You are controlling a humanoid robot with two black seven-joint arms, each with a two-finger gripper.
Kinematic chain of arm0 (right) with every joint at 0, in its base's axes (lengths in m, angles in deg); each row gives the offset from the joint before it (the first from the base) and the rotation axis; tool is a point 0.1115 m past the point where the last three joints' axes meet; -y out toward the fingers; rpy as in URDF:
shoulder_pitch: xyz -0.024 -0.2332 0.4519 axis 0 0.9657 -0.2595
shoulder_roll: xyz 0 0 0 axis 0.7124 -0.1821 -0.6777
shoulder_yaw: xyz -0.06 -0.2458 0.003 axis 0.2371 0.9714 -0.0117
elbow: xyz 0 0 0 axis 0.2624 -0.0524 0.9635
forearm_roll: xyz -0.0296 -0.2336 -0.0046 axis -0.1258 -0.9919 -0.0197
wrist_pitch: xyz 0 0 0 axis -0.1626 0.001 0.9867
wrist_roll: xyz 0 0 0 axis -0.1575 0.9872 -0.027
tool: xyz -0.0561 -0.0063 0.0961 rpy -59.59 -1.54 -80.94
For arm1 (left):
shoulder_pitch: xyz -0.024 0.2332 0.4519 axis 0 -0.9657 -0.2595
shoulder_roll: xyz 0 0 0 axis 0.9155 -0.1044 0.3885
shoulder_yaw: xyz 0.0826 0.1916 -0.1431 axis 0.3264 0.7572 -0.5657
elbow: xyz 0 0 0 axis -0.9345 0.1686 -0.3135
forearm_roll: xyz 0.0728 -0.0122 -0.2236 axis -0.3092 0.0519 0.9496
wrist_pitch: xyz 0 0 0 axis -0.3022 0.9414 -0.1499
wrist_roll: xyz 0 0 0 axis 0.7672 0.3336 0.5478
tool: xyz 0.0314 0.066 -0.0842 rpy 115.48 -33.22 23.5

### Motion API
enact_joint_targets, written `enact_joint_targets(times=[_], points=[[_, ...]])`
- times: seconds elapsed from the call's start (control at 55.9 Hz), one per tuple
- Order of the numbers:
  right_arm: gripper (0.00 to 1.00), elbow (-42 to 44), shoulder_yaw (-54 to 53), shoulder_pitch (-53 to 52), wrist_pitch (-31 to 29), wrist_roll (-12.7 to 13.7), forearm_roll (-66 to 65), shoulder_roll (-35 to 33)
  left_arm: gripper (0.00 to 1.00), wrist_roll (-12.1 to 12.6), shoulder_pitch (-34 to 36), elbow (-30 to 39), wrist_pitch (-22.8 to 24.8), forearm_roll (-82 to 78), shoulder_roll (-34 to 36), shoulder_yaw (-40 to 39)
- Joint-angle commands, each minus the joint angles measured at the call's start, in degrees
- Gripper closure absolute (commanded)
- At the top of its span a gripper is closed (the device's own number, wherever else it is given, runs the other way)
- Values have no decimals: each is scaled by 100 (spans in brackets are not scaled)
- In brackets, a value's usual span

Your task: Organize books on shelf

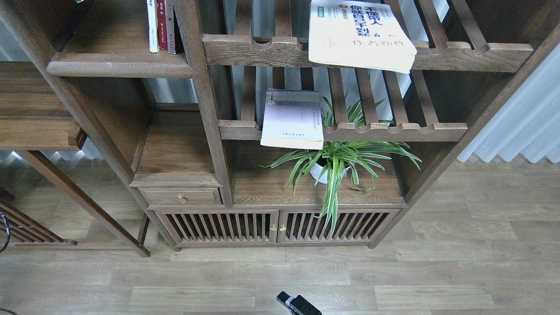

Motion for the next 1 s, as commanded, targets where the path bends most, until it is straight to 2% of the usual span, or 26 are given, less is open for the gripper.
enact_joint_targets(times=[0.0, 0.232, 0.286, 0.429, 0.608, 0.876, 0.983], points=[[1, 0, -1, 3, 0, -9, 0, -5, 94, 0, -42, -36, 0, -1, 8, -5], [1, -18, -1, 3, 0, 0, 0, 21, 93, 0, -33, -229, 0, -220, 254, 65], [1, -26, -1, 3, 0, 0, 0, 13, 92, 0, -33, -334, 0, -519, 482, 241], [1, -35, -1, 3, 0, 0, 0, 13, 92, 0, 63, -475, 0, -643, 562, 575], [1, -62, -1, 20, 0, 0, 0, 13, 92, 0, 800, -869, 0, -870, 553, 1250], [1, -106, -1, 3, 0, 0, 0, 30, 92, 0, 1355, -1363, 0, -1679, 307, 1647], [1, -193, -1, -6, 0, 0, 0, 30, 92, 0, 1689, -1688, 0, -2031, 0, 1832]])
